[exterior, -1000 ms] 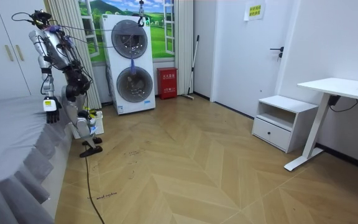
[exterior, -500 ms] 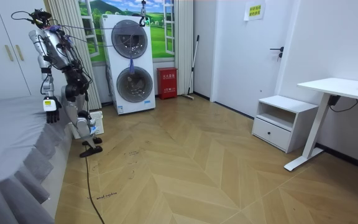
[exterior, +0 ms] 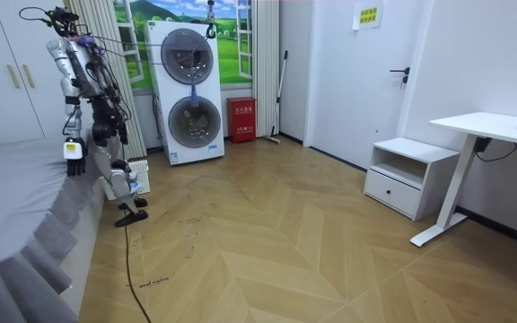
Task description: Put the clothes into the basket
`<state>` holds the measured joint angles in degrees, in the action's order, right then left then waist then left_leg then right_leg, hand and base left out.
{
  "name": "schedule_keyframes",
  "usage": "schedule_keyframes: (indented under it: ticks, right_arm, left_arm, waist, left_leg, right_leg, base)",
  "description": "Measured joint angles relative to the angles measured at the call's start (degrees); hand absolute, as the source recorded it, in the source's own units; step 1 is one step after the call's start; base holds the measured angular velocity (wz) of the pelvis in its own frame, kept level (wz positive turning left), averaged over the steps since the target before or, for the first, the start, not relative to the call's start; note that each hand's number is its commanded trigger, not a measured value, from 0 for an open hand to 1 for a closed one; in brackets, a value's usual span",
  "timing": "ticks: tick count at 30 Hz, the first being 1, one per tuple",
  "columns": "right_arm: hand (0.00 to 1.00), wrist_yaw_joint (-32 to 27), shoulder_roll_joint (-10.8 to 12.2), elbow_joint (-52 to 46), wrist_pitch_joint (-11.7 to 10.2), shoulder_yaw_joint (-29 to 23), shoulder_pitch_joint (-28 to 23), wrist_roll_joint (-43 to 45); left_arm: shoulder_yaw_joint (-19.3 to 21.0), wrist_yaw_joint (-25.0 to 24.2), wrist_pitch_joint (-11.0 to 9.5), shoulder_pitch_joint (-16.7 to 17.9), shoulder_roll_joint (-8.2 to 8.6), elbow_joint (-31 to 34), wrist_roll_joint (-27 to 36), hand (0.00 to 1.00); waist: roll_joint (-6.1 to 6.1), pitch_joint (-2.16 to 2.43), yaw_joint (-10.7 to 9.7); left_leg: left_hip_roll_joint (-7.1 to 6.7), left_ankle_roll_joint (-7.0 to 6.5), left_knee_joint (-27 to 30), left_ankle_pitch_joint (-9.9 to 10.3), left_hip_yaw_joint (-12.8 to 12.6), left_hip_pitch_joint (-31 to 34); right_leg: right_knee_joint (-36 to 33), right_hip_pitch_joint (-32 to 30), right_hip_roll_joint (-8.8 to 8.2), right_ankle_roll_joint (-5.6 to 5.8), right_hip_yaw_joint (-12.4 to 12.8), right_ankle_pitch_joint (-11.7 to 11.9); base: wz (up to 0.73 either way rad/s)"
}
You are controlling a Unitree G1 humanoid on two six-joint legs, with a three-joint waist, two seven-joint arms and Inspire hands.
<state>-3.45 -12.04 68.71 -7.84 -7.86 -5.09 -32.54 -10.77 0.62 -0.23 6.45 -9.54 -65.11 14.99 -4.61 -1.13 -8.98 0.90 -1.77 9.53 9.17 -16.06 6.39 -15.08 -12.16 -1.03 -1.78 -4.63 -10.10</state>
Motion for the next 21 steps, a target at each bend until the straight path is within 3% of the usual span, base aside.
schedule_keyframes:
  ticks: [2, 4, 10, 17, 21]
  right_arm:
    - [0.0, 1.09, 1.59, 0.57, 1.92, 0.6, -1.42, 1.88]
    - [0.0, 1.97, 2.18, 1.29, 2.64, 1.78, -1.81, 4.09]
    - [0.0, 4.11, 3.28, 3.2, 4.25, 5.69, 0.67, 10.06]
    - [0.0, 5.82, 3.93, 3.8, 4.32, 9.86, 1.64, 10.87]
    - [0.0, 6.12, 3.94, 3.5, 4.32, 11.7, 3.63, 13.86]
  left_arm:
    - [2.48, 0.2, 0.03, 0.36, 0.01, 0.03, -4.14, 0.0]
    - [3.5, 0.53, 0.05, 0.5, 0.22, 0.03, -5.99, 0.0]
    - [4.11, 3.02, 0.05, 0.05, 1.19, 0.07, -7.95, 0.0]
    - [6.24, 3.47, -2.41, -0.26, 1.88, -0.22, -8.46, 0.0]
    - [6.26, 3.47, -3.02, -0.5, 2.23, -0.15, -8.49, 0.0]
  waist:
    - [1.73, 0.56, 0.18]
    - [2.51, 0.84, 0.44]
    - [4.05, 0.31, 2.76]
    - [5.44, 0.75, 6.15]
    - [5.59, 0.78, 7.82]
  left_leg:
    - [-0.05, 0.03, -0.03, 0.02, 1.36, -2.15]
    - [-0.15, 0.05, -0.19, 0.03, 2.06, -3.31]
    - [-0.57, 0.01, -0.91, 0.06, 4.3, -6.18]
    - [-1.18, -0.06, -0.81, 0.09, 7.26, -7.11]
    - [-1.61, -0.09, -0.69, 0.09, 8.98, -7.13]
  right_leg:
    - [2.18, 3.61, -0.08, 0.07, -1.83, 0.13]
    - [3.59, 5.83, -0.19, 0.24, -2.88, 0.39]
    - [4.45, 9.62, -0.97, 0.85, -4.95, 0.2]
    - [5.84, 13.43, -1.19, 1.08, -7.95, 0.3]
    - [6.41, 14.39, -1.4, 1.19, -9.69, 0.25]
  base:
    - [0.39]
    - [0.32]
    - [0.19]
    - [0.21]
    - [0.26]
